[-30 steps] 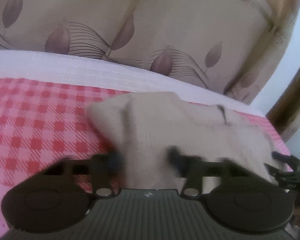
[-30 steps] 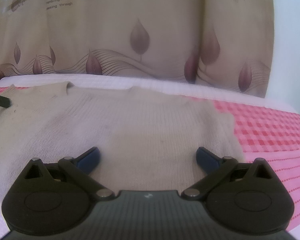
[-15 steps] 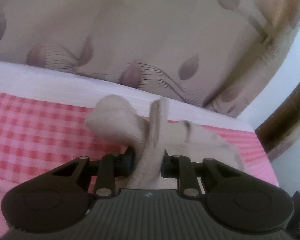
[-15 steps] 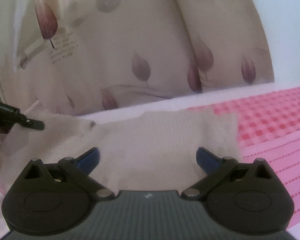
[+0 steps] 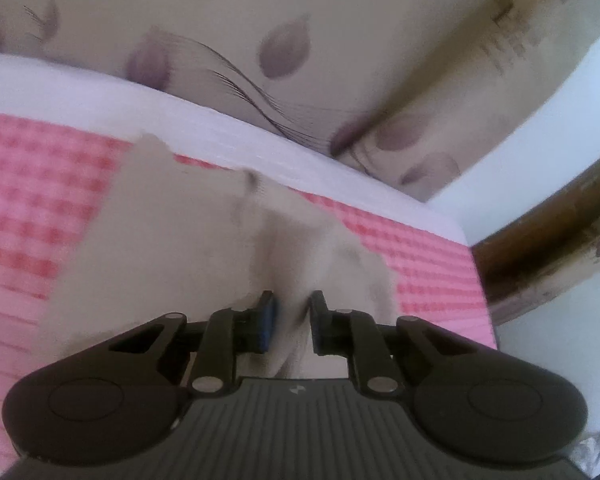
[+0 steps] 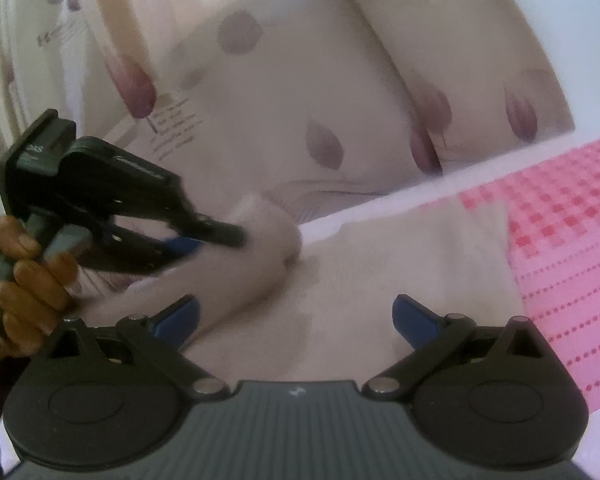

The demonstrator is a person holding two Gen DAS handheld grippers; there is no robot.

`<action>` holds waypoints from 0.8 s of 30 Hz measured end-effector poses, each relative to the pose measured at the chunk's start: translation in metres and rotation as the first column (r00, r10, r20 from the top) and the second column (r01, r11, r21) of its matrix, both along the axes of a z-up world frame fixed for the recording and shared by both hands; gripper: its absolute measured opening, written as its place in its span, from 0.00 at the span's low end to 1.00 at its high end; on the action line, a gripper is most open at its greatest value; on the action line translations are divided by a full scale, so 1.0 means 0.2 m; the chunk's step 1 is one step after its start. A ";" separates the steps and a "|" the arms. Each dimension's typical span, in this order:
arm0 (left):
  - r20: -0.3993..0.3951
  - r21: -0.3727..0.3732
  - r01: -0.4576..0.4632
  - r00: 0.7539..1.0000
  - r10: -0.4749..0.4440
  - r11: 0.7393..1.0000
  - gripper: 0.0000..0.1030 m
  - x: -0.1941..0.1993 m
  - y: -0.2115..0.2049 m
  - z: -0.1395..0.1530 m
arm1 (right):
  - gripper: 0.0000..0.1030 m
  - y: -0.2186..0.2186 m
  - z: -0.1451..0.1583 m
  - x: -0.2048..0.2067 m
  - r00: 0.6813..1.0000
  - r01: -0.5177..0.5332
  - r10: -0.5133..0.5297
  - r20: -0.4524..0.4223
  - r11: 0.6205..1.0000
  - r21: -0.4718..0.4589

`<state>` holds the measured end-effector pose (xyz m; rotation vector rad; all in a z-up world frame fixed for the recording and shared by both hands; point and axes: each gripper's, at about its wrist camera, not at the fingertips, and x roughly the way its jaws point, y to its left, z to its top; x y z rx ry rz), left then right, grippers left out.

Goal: Fold small clothes

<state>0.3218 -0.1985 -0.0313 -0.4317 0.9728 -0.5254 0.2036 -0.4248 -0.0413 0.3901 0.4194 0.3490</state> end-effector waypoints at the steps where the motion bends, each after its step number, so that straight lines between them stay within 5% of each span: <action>1: -0.026 -0.061 0.023 0.999 -0.025 0.998 0.15 0.01 -0.02 -0.02 | 1.00 -0.01 0.00 0.00 1.000 -0.002 0.002 -0.001 1.000 0.009; 3: -0.049 -0.174 0.019 0.998 -0.028 0.985 0.16 0.00 -0.02 -0.02 | 1.00 -0.02 0.00 0.00 1.000 -0.011 0.011 -0.004 1.000 0.018; 5: 0.008 -0.220 0.039 0.999 -0.039 0.975 0.25 -0.03 0.01 0.04 | 1.00 -0.01 0.00 0.00 1.000 -0.028 0.028 -0.006 0.999 0.019; 10: 0.255 -0.221 0.046 0.967 0.012 0.974 0.77 -0.24 0.25 0.18 | 1.00 -0.01 -0.01 0.03 0.990 -0.125 0.129 -0.054 0.990 0.065; 15: 0.416 -0.093 0.053 0.909 -0.009 0.994 0.79 -0.50 0.52 -0.01 | 1.00 -0.01 -0.01 0.09 0.978 -0.150 0.178 -0.106 0.963 0.225; 19: 0.420 -0.114 0.104 0.906 -0.047 0.988 0.79 -0.61 0.63 -0.23 | 1.00 0.04 -0.04 0.25 0.957 -0.117 0.180 -0.229 0.957 0.264; 24: 0.436 -0.171 0.185 0.895 -0.094 0.968 0.79 -0.67 0.60 -0.44 | 1.00 0.10 -0.06 0.32 0.944 -0.121 0.217 -0.247 0.928 0.353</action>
